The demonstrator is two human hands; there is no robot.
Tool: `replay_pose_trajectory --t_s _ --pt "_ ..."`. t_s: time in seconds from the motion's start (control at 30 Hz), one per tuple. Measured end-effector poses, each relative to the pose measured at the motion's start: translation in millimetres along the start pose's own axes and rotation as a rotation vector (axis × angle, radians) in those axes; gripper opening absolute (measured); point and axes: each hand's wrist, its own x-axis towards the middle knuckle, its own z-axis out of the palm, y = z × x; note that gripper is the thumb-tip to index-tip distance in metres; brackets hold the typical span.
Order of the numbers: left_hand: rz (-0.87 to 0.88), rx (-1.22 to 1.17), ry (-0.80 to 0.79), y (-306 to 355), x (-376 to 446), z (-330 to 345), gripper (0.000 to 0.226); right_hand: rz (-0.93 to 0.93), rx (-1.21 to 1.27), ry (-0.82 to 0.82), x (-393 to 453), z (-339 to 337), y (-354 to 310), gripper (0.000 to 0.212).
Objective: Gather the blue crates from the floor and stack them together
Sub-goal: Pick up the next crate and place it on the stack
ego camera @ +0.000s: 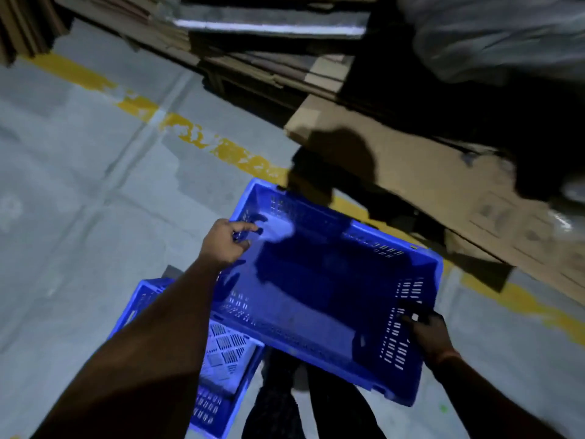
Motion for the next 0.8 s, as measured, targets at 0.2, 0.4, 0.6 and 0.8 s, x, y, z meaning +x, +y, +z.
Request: replay_pose_trajectory --t_s 0.2,0.4,0.6,0.8 --pt "0.021 -0.008 -0.131 52 -80 -14 0.047 -0.063 -0.034 0.062 -89 -63 22 0.032" --pt "0.169 0.158 -0.283 127 -119 20 0.037 -0.016 0.124 0.231 -167 -126 83 0.037" --pt "0.342 0.313 -0.460 230 -135 103 0.026 0.072 0.321 0.418 -231 -193 156 0.029" --pt "0.468 0.519 -0.537 333 -181 218 0.029 0.149 0.430 0.601 -279 -274 257 0.028"
